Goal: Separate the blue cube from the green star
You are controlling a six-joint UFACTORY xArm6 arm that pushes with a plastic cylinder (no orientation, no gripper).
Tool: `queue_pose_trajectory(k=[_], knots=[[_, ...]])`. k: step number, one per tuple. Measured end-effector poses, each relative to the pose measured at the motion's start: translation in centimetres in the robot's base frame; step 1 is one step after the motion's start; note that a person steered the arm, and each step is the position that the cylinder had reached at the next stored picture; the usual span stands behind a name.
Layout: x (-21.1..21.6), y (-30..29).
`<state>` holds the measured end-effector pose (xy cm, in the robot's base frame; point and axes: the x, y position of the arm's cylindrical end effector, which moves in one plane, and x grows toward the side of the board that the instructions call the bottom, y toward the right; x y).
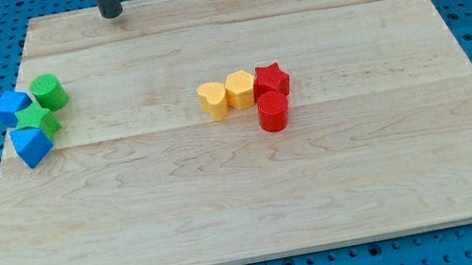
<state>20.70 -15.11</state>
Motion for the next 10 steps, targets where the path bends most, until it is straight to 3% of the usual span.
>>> queue_pose_trajectory(k=[2, 3, 4, 5, 6, 7, 9, 10], knots=[[1.9, -2.6], [7.4, -10.1], [9.9, -15.3], [11.6, -15.4], [17.1, -15.4], [18.4, -12.2], [18.2, -3.8], [16.8, -3.6]])
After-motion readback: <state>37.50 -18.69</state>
